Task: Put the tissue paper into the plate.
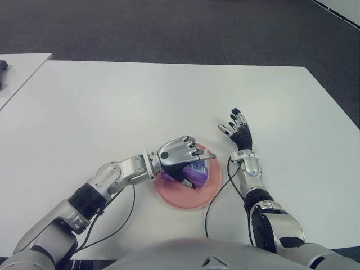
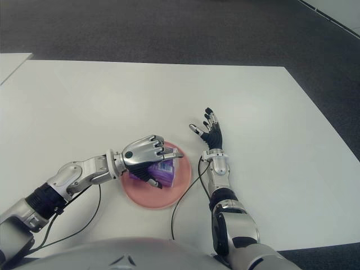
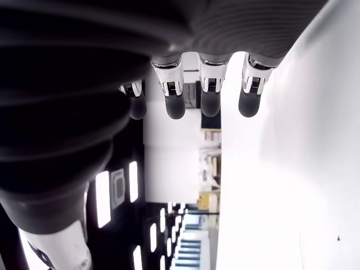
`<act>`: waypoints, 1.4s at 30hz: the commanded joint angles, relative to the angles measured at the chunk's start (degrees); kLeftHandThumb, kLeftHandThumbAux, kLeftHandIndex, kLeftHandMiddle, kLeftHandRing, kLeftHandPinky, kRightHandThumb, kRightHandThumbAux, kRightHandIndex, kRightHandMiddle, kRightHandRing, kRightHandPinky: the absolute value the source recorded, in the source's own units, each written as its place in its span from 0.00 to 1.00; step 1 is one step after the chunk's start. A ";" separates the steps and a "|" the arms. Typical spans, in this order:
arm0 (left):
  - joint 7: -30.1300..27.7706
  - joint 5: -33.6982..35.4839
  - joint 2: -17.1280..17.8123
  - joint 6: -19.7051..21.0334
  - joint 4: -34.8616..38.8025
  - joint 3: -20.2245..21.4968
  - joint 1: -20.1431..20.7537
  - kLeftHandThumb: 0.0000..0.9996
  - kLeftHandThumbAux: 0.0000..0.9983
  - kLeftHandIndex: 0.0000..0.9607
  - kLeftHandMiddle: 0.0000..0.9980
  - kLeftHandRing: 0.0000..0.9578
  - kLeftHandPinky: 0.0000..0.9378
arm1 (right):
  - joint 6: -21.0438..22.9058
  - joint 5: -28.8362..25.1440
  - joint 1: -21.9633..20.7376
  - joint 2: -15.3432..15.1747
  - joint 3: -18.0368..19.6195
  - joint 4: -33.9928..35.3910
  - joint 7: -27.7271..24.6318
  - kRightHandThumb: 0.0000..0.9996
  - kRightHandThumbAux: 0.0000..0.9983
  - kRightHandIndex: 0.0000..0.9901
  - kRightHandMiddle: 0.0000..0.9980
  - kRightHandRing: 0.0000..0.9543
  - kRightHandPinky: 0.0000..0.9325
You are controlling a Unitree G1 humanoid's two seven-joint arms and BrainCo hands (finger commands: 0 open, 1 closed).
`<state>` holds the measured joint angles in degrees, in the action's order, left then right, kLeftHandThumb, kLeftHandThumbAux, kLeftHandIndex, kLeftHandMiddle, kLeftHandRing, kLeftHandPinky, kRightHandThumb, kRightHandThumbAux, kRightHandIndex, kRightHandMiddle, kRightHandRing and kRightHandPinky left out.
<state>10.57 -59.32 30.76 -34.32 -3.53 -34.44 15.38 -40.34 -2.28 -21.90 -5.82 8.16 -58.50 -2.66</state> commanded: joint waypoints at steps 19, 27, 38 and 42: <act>-6.29 5.19 0.09 1.66 -1.44 1.05 -2.04 0.00 0.33 0.00 0.00 0.00 0.00 | 2.04 0.19 3.76 0.56 -0.19 -1.94 -0.73 0.00 0.75 0.00 0.00 0.00 0.01; -11.36 8.60 0.05 3.90 1.14 2.85 -2.94 0.00 0.34 0.00 0.00 0.00 0.00 | 2.57 -0.48 3.59 0.64 0.01 -2.13 -1.32 0.00 0.76 0.00 0.00 0.00 0.01; -16.29 16.49 1.20 6.58 8.34 10.32 -1.88 0.00 0.37 0.00 0.00 0.00 0.00 | 3.12 -0.43 2.64 0.51 0.22 -3.32 -0.93 0.01 0.78 0.00 0.00 0.00 0.01; -17.42 26.22 -1.48 8.47 8.69 15.83 -0.45 0.00 0.37 0.00 0.00 0.00 0.00 | 3.75 -1.27 2.08 0.59 0.71 -3.91 -1.90 0.03 0.78 0.00 0.00 0.00 0.02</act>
<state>-5.46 -40.21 30.58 -27.99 4.51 -23.08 13.37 -40.15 -2.71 -22.72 -6.03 8.29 -59.03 -3.96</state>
